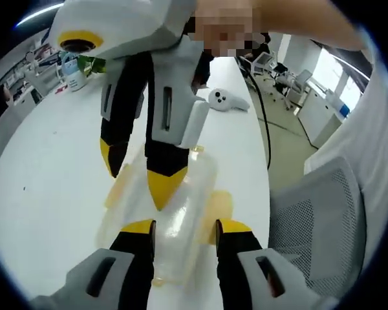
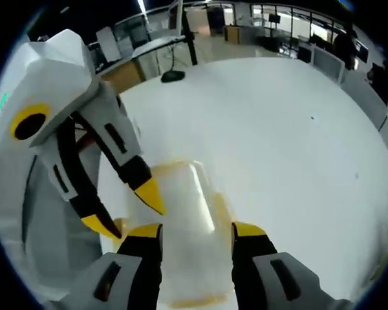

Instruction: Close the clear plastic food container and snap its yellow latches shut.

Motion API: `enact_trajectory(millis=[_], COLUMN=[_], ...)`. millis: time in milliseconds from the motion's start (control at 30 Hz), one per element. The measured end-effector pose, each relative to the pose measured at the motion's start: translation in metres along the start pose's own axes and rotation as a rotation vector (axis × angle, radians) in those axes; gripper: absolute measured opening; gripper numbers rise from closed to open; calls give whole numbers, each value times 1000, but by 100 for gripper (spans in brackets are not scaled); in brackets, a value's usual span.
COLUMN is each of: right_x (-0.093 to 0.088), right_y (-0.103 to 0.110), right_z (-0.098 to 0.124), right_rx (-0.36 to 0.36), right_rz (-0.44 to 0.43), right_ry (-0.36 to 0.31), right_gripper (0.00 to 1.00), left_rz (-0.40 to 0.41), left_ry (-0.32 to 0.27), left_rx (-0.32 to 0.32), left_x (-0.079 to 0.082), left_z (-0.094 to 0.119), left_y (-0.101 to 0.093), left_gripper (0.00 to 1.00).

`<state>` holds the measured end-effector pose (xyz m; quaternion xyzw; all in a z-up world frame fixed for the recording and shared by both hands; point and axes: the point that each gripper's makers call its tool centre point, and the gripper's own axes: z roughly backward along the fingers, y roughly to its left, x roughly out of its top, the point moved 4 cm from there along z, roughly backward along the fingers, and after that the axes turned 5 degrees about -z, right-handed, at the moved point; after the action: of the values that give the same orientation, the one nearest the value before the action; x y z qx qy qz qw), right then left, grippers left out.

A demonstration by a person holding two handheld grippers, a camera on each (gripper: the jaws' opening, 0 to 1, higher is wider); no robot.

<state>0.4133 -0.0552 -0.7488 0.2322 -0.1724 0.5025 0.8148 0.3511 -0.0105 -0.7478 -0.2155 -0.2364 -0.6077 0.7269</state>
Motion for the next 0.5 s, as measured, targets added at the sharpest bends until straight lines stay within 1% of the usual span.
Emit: enact_trajectory(millis=[100,133,167,300,367,433,500], right_x=[-1,-2,-3,-6,-4,-2,-1], right_y=[-2,-3,-3,-6,-5,-7,-6], right_z=[-2,-3,-4,-8,-8,-9,-10], right_rx=[4,9,11,10,21,28,39], right_rz=[2,0,-1,20,27,27,28], right_ry=[9,16,24,59,62,70,76], right_gripper=[42,42,42,42,42,43,43], left_rz=[6,-25,-38,-50,-91,-134,-136], left_ry=[2,6,7,9,22,36,41], left_rx=[7,20,26,46,69,75,76], left_x=[0,-1,-1,-1,-1,-2,-1], left_z=[-1,-1,-1,-2,-3,-3,-4], left_y=[-4,-4,-4,-6,-6,-7,-8], left_gripper=[39,40,39,40,39,39,40])
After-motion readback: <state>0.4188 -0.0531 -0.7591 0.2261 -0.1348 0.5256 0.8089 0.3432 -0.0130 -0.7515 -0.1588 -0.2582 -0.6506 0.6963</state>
